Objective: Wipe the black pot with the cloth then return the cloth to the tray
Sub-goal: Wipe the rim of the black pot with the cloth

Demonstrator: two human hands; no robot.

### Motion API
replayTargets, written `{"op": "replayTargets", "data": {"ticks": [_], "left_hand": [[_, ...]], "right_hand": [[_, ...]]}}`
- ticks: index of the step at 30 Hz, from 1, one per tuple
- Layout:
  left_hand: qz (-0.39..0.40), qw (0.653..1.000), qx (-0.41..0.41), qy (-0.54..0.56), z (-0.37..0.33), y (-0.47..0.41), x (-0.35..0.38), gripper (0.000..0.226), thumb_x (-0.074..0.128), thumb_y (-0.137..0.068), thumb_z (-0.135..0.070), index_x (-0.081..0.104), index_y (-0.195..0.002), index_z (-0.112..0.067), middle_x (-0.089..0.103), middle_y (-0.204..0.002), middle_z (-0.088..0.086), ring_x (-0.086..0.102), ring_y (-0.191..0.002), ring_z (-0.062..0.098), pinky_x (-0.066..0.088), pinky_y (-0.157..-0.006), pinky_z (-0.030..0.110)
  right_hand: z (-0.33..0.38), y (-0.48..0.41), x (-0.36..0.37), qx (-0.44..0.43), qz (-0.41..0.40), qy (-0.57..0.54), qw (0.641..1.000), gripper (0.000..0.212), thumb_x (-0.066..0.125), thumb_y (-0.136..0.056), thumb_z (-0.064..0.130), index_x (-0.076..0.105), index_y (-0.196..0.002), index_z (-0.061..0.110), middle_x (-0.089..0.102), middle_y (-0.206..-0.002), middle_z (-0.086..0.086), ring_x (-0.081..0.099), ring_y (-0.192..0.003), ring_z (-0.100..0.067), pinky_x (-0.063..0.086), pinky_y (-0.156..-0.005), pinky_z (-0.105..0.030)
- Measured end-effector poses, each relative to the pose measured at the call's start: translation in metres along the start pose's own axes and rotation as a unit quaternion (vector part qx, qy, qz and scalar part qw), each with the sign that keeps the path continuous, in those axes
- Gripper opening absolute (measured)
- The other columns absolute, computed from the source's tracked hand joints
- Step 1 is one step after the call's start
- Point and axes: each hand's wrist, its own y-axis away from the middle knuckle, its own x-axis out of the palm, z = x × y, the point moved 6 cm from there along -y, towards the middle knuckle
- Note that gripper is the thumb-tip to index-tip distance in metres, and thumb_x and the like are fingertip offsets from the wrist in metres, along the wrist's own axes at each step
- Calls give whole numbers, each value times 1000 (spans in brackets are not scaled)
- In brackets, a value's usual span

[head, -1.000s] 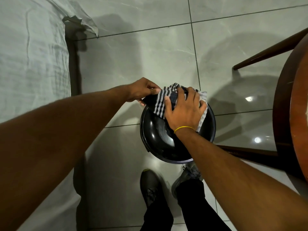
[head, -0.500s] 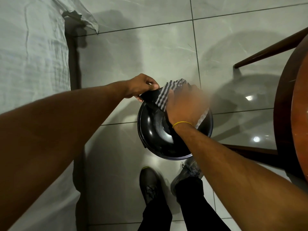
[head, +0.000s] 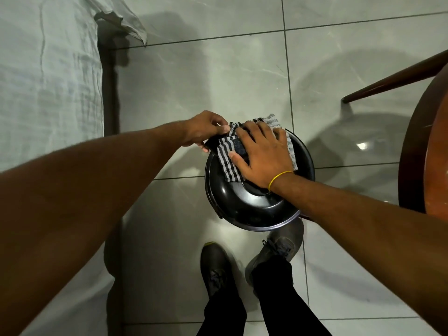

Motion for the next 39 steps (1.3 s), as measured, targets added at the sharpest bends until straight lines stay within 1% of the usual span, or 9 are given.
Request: {"op": "replayTargets", "data": {"ticks": [5,12,17,20,22,28,33,37,39], "left_hand": [[-10,1000,0,2,-1,1,3,28,56,-108,-35,68,-123,-15,71,-123,21,71,-113,40,63,-90,59],[-7,1000,-29,-4,2,3,9,24,52,-109,-29,67,-120,-14,70,-109,22,70,-82,28,60,-63,38],[-2,999,-45,-13,5,0,21,20,51,-107,-23,66,-118,-14,70,-105,20,70,-86,35,59,-76,47],[9,999,-32,-31,0,-2,30,24,55,-106,-31,68,-116,-14,71,-108,30,67,-82,37,55,-71,46],[17,999,-24,-45,-4,-2,34,25,55,-105,-31,69,-115,-14,68,-101,27,64,-80,34,51,-62,39],[16,998,-23,-59,-6,-1,35,24,54,-106,-26,70,-116,-12,65,-97,14,62,-81,29,49,-68,41],[18,997,-19,-68,-6,-2,32,24,54,-105,-25,70,-117,-12,62,-91,10,58,-69,22,45,-57,30],[30,997,-23,-73,-8,-4,29,17,54,-104,-25,70,-107,-20,61,-89,9,56,-66,20,44,-54,27],[36,996,-24,-78,-9,-4,28,16,54,-103,-24,70,-104,-22,61,-91,9,56,-74,23,44,-56,28]], "right_hand": [[-5,19,2,138,-37,-18,990,72,38,-105,70,46,-161,26,46,-166,-10,41,-153,-38,34,-118,-59],[-26,85,9,340,-83,-66,934,74,43,-105,67,38,-165,26,41,-170,-11,39,-156,-39,38,-118,-59],[-12,139,26,437,-108,-127,884,78,45,-105,65,33,-169,22,37,-174,-12,34,-161,-39,35,-125,-63],[7,160,34,473,-126,-153,859,79,46,-105,63,32,-170,21,35,-175,-12,32,-162,-39,33,-126,-62],[18,172,40,482,-133,-161,851,79,48,-105,61,31,-170,19,32,-177,-13,30,-163,-40,32,-126,-63],[43,208,61,367,-116,-152,910,82,48,-107,56,25,-174,14,13,-183,-16,13,-170,-40,27,-129,-67],[53,232,82,195,-65,-84,975,84,48,-104,60,23,-174,21,12,-184,-14,9,-170,-44,17,-133,-66],[64,231,87,63,-47,-20,997,84,53,-103,62,24,-175,27,14,-185,-4,5,-171,-36,10,-134,-61],[73,222,83,0,-47,14,999,84,57,-103,61,25,-174,30,18,-184,-1,12,-171,-34,11,-133,-58]]}}
